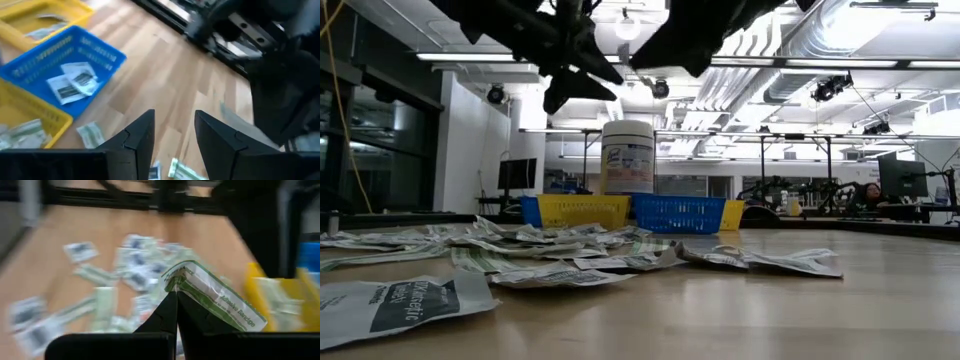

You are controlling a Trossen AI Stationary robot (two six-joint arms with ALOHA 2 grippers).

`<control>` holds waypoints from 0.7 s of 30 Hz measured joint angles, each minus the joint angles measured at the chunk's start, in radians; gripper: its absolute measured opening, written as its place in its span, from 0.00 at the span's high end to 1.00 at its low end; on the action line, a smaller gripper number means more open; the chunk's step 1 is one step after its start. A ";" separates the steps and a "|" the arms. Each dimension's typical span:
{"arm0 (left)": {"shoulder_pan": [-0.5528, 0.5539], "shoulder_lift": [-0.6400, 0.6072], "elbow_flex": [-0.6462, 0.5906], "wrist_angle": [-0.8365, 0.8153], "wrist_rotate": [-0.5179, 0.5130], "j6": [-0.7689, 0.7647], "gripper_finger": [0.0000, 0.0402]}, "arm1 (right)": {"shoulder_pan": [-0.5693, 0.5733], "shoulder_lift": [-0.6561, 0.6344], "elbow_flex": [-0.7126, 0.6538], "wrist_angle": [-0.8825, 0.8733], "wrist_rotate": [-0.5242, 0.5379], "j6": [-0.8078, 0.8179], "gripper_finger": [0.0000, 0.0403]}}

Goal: Pick & Place First Aid Supplies
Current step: Put the green bandage pad into the left yellow bin

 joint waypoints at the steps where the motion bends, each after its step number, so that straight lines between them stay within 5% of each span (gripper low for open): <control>1: 0.000 0.000 0.000 0.004 0.022 0.024 0.65 | 0.000 -0.006 0.000 0.004 -0.040 0.019 1.00; 7: 0.000 0.000 0.000 0.039 0.183 0.147 0.65 | -0.015 -0.106 0.000 0.033 -0.265 0.080 1.00; 12: -0.002 0.000 0.000 0.258 0.376 0.171 0.65 | -0.075 -0.177 0.000 0.140 -0.547 0.187 1.00; 18: -0.001 -0.001 0.000 0.533 0.454 0.120 0.65 | -0.136 -0.189 0.000 0.414 -0.893 0.385 1.00; 21: -0.001 -0.002 0.000 0.601 0.487 0.098 0.65 | -0.151 -0.169 0.000 0.553 -0.969 0.467 1.00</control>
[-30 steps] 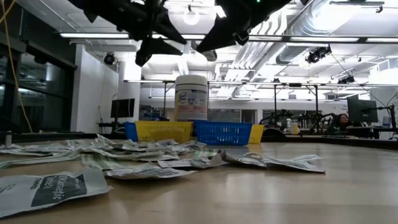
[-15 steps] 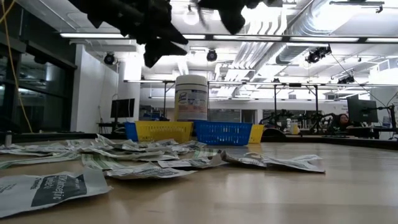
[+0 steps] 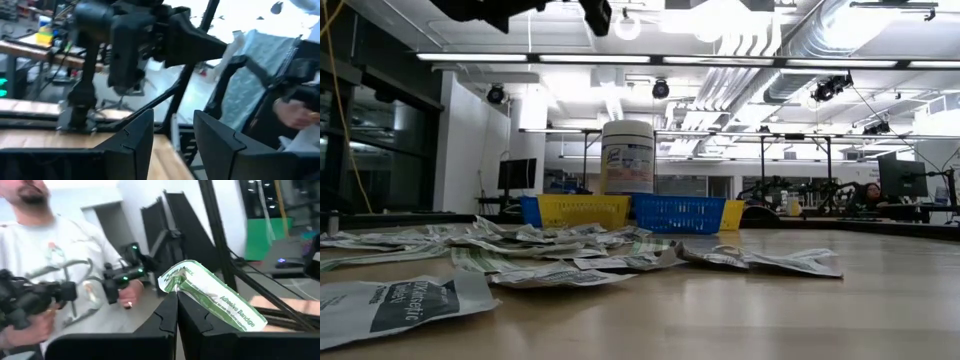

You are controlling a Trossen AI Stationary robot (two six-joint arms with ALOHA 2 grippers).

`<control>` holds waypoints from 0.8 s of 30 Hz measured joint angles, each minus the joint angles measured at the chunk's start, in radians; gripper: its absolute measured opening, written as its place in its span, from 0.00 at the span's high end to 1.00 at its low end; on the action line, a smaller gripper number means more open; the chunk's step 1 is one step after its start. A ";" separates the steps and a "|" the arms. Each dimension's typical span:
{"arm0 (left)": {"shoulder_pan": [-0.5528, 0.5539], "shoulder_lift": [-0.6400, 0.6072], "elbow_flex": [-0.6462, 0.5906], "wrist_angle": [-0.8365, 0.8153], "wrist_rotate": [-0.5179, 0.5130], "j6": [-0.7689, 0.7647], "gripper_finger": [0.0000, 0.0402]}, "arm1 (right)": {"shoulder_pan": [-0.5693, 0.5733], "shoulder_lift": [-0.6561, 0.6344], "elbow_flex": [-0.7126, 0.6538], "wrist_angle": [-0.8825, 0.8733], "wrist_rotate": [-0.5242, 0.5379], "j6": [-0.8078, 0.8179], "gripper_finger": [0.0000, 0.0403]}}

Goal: Pick & Place First Aid Supplies
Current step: Put the green bandage pad into the left yellow bin

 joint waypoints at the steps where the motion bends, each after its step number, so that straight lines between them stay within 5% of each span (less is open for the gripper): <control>1: 0.000 0.000 0.000 0.019 0.008 -0.011 0.65 | -0.004 0.010 0.000 0.039 -0.010 0.022 1.00; 9: -0.008 0.000 0.000 0.063 0.021 -0.054 0.65 | -0.017 0.095 0.000 0.232 0.016 0.103 1.00; 24: -0.008 0.000 0.000 0.064 0.071 -0.055 0.65 | -0.057 0.153 0.000 0.248 0.082 0.088 1.00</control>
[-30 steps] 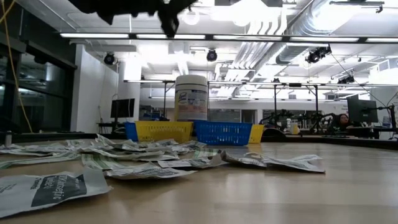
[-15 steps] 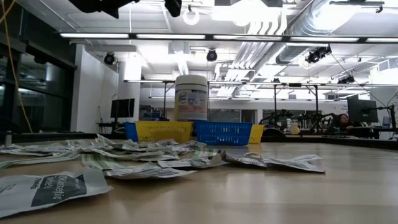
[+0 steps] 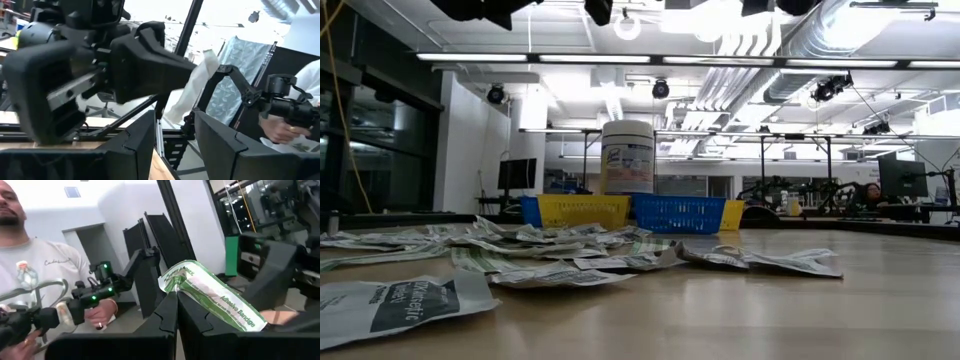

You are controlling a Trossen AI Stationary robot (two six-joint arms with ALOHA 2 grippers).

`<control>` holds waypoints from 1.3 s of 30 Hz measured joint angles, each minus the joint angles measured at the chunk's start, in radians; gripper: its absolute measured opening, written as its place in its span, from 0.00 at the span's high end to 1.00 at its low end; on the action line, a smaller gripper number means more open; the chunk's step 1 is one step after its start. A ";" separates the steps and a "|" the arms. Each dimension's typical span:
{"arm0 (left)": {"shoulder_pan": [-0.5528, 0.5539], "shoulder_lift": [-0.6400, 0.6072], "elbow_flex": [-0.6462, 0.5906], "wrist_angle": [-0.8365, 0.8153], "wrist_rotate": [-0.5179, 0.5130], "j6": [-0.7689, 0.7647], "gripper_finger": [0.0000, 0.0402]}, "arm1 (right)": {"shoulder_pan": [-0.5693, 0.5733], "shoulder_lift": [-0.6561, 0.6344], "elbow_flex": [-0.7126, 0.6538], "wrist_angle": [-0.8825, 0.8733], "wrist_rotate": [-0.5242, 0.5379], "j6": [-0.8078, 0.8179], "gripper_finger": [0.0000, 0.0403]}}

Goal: Pick & Place First Aid Supplies
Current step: Put the green bandage pad into the left yellow bin

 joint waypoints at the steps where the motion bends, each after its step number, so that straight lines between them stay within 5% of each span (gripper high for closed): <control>1: 0.000 0.000 0.000 0.000 0.004 0.000 0.65 | -0.002 0.003 0.000 -0.001 0.001 0.000 1.00; 15: 0.000 0.000 0.000 0.001 0.048 -0.005 0.66 | -0.021 0.019 0.000 -0.054 0.061 -0.019 1.00; 26: 0.002 0.000 0.000 -0.002 0.047 0.001 0.97 | -0.031 0.018 0.000 -0.061 0.064 -0.019 1.00; 39: 0.003 0.000 0.000 -0.009 0.047 0.003 1.00 | -0.030 0.017 0.000 -0.042 0.106 -0.002 0.95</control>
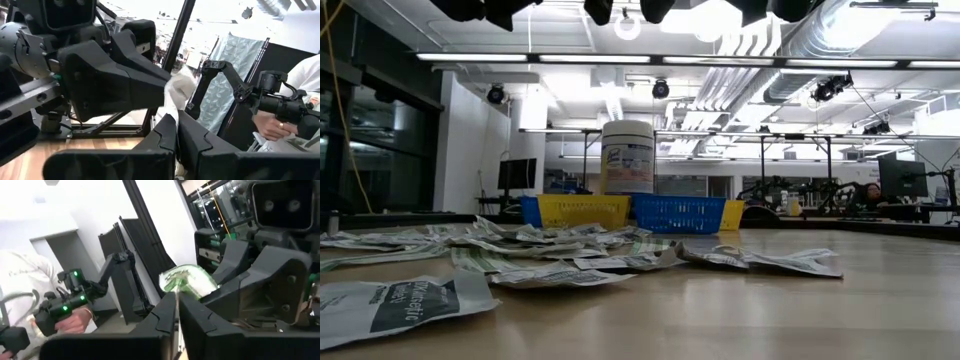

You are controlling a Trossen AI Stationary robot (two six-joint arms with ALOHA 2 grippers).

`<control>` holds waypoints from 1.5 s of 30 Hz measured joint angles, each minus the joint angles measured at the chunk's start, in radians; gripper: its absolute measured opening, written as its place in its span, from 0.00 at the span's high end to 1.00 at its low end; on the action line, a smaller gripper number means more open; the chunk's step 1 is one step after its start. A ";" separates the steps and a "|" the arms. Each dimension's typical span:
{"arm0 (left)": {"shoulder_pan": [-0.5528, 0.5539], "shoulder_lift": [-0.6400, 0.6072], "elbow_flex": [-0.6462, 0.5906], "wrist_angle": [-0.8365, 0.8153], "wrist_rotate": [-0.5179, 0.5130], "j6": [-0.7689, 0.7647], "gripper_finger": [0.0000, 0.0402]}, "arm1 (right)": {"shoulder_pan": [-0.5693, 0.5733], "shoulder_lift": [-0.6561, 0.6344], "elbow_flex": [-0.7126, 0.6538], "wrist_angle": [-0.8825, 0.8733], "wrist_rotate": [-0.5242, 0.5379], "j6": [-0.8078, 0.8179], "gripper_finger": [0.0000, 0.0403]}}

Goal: Pick & Place First Aid Supplies
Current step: Put the green bandage pad into the left yellow bin

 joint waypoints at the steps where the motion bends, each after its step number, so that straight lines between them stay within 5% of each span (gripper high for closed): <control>1: 0.000 0.000 0.000 -0.001 0.000 0.001 1.00 | -0.001 -0.001 0.000 0.015 0.000 0.013 0.93; 7: 0.000 0.000 0.000 -0.053 -0.047 0.019 1.00 | -0.011 -0.035 0.000 0.017 0.002 0.027 0.71; 12: 0.020 0.000 0.000 -0.205 -0.212 0.058 1.00 | -0.048 -0.083 0.000 -0.017 0.011 0.018 0.57; 20: 0.090 0.000 0.000 -0.653 -0.608 0.163 1.00 | -0.075 -0.182 0.000 -0.277 0.146 -0.121 0.53; 25: 0.147 0.014 0.000 -0.836 -0.749 0.245 1.00 | -0.075 -0.217 0.000 -0.419 0.253 -0.194 0.53; 45: 0.334 0.228 0.000 -0.829 -0.695 0.368 0.96 | -0.072 -0.218 0.000 -0.521 0.357 -0.201 0.53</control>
